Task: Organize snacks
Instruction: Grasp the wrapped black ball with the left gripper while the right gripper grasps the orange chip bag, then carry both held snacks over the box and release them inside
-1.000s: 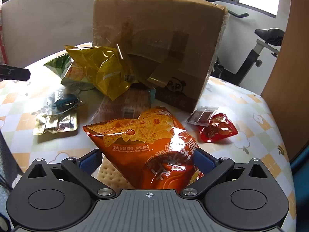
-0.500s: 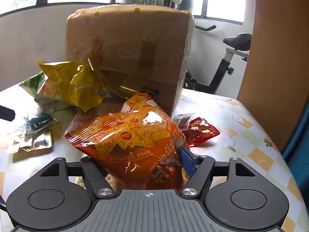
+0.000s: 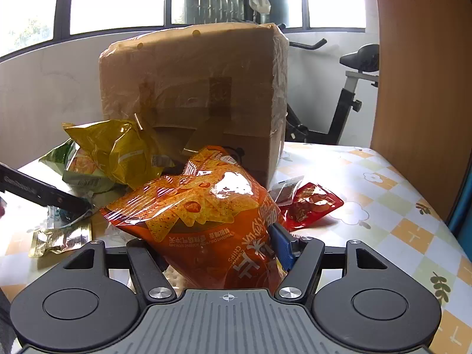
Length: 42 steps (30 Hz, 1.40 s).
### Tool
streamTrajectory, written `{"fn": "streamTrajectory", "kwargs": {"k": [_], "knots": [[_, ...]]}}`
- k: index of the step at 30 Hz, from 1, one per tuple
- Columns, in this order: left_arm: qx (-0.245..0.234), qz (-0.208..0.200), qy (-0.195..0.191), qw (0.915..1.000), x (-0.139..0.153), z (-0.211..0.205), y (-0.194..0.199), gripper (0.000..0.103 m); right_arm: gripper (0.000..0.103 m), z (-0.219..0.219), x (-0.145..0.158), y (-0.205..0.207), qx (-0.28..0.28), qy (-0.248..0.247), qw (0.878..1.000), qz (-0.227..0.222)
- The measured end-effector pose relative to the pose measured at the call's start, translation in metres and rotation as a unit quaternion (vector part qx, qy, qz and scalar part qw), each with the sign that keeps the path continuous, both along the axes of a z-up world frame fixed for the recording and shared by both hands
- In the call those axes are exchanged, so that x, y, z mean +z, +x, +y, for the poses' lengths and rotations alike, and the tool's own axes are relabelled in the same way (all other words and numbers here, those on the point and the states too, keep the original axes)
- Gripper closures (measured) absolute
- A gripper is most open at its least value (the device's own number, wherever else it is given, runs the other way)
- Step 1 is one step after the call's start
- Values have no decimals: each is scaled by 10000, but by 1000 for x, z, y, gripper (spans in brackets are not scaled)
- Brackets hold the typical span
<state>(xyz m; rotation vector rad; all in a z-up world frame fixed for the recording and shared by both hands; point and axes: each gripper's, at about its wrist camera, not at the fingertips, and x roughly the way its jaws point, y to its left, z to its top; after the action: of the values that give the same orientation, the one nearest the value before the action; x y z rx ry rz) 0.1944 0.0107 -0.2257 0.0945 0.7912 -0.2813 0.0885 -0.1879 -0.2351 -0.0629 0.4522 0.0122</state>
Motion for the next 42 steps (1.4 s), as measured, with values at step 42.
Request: {"fn": "streamTrajectory", "kwargs": {"k": [42], "knots": [[474, -1168, -436, 9911, 44, 25, -93, 51, 49, -28, 60, -29, -341, 1252, 9903, -504]]}}
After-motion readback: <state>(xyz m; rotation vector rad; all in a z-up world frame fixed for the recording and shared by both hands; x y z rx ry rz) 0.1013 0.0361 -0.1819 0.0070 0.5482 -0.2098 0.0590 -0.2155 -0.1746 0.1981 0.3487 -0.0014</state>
